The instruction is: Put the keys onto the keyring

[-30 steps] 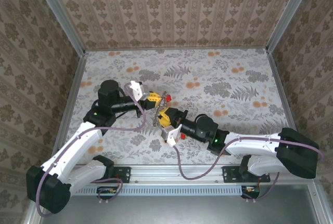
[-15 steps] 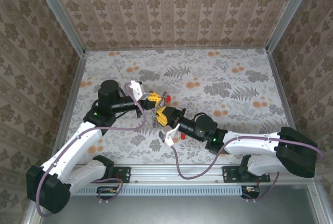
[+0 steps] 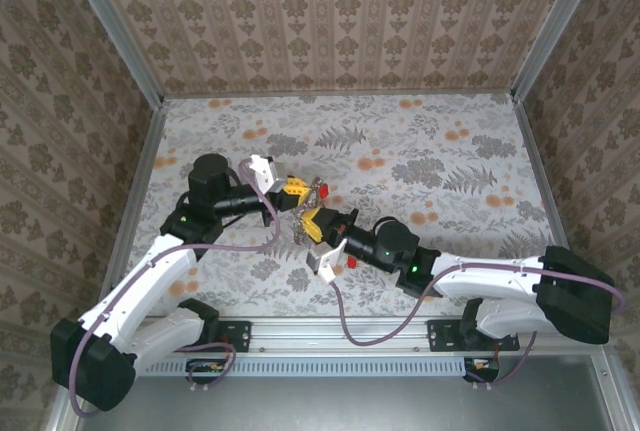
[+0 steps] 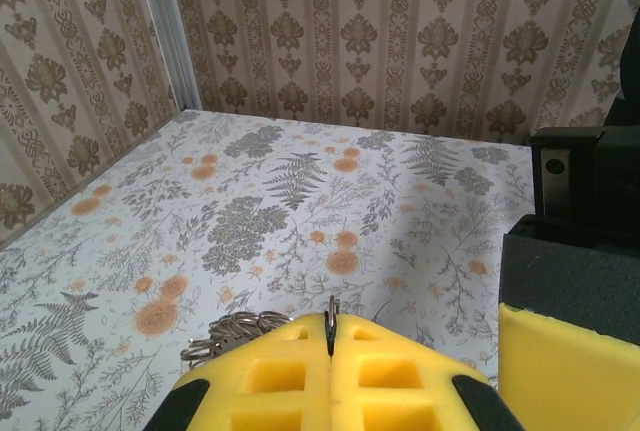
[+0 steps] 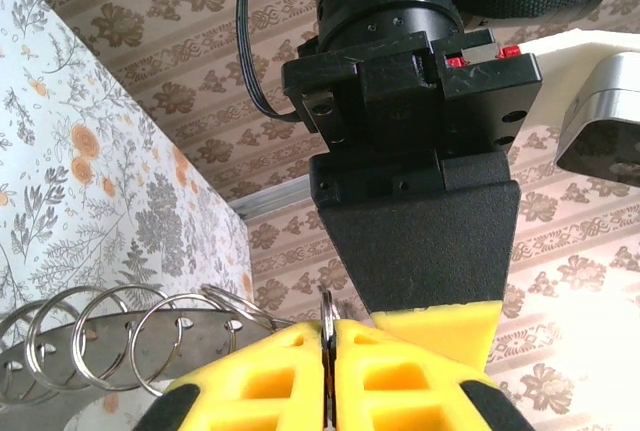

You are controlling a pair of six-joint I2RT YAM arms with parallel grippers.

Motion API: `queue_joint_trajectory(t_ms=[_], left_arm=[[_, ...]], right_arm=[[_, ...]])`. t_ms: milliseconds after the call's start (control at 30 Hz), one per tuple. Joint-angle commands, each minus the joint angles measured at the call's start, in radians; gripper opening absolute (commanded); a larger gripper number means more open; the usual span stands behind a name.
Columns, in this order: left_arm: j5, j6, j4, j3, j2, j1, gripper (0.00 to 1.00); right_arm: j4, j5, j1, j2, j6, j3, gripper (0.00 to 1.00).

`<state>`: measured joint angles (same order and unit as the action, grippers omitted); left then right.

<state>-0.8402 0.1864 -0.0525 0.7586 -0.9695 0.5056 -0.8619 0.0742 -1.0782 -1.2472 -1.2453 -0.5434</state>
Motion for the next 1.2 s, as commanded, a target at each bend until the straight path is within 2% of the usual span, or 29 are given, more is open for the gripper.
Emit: queue_joint_trajectory(t_ms=[0, 67, 200, 267, 367, 467, 567, 733, 900, 1100, 1167], left_arm=[[-0.003, -0.006, -0.020, 0.025, -0.002, 0.007, 0.00], [0.001, 0.000, -0.018, 0.025, 0.000, 0.006, 0.00], [-0.005, 0.011, 0.004, 0.031, -0.005, 0.002, 0.00], [-0.018, 0.024, 0.026, 0.037, -0.004, -0.006, 0.10], [-0.034, 0.060, 0.083, 0.053, 0.014, -0.035, 0.36], [-0.066, 0.097, 0.133, 0.059, 0.047, -0.092, 0.47], [-0.117, 0.160, 0.186, 0.060, 0.078, -0.128, 0.48], [-0.233, 0.322, 0.294, 0.067, 0.091, -0.125, 0.45], [-0.141, 0.365, 0.282, 0.065, 0.080, -0.072, 0.42], [-0.095, 0.389, 0.284, 0.100, 0.013, -0.002, 0.24], [-0.102, 0.407, 0.298, 0.105, 0.000, 0.015, 0.23]], right_arm=[[0.052, 0.010, -0.005, 0.036, 0.031, -0.024, 0.05], [0.081, 0.000, 0.001, 0.047, 0.060, -0.026, 0.00], [0.253, -0.060, 0.044, 0.094, 0.202, -0.067, 0.00], [0.300, -0.091, 0.078, 0.110, 0.290, -0.084, 0.00], [0.372, -0.175, 0.153, 0.136, 0.457, -0.114, 0.00], [0.472, -0.329, 0.230, 0.153, 0.586, -0.157, 0.00], [0.534, -0.474, 0.297, 0.153, 0.688, -0.193, 0.00], [0.595, -0.660, 0.372, 0.155, 0.789, -0.234, 0.00], [0.613, -0.720, 0.385, 0.141, 0.808, -0.253, 0.00], [0.584, -0.749, 0.385, 0.091, 0.843, -0.276, 0.00], [0.586, -0.752, 0.385, 0.077, 0.849, -0.284, 0.00]])
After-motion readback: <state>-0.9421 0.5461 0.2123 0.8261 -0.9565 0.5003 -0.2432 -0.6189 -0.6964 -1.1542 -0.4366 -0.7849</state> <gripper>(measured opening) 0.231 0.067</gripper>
